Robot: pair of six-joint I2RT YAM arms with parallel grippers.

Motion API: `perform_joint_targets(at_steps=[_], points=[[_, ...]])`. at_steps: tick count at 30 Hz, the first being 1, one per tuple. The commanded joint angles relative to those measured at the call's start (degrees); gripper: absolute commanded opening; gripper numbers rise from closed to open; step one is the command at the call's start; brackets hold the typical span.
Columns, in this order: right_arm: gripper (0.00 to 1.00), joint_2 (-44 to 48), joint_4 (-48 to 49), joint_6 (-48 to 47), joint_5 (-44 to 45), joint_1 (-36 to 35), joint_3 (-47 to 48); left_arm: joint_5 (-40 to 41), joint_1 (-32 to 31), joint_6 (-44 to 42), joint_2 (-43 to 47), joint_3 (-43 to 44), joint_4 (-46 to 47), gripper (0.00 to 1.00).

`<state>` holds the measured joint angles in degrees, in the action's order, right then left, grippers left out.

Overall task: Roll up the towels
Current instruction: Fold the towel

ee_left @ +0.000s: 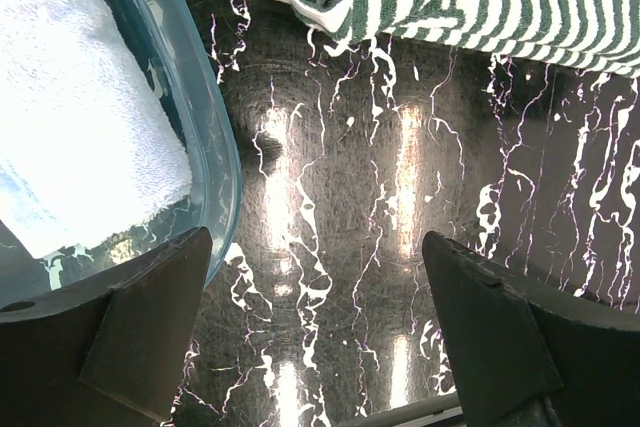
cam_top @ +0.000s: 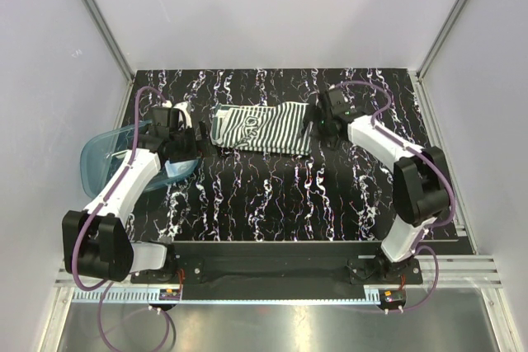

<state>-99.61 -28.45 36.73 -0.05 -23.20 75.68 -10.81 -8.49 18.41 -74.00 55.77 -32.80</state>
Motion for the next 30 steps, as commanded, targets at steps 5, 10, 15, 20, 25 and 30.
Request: perform_joint_targets(at_steps=[5,10,15,20,25,30], points=[[0.84,-6.72,2.78,0.18,-3.1,0.96,-1.85,1.75,-0.91,-1.1,-0.8,0.04,2.82,0.93],[0.8,-10.16,5.59,0.71,-4.17,1.05,-1.15,2.54,-1.35,-1.27,-0.53,-0.22,2.65,0.93],[0.76,-12.09,7.87,1.15,-4.86,1.23,-0.8,2.55,-1.53,-1.19,-1.06,-0.05,2.56,0.93],[0.59,-12.97,10.07,1.59,-6.18,1.84,-2.11,2.37,-1.53,-1.28,-1.5,0.22,2.56,0.92],[0.35,-12.98,10.61,1.06,-6.27,2.54,-3.69,2.37,-1.62,-1.28,-1.76,0.22,2.56,0.92],[0.08,-10.34,9.47,-0.6,-5.92,3.07,-6.5,2.55,-1.7,-1.36,-2.03,0.39,2.56,0.92]])
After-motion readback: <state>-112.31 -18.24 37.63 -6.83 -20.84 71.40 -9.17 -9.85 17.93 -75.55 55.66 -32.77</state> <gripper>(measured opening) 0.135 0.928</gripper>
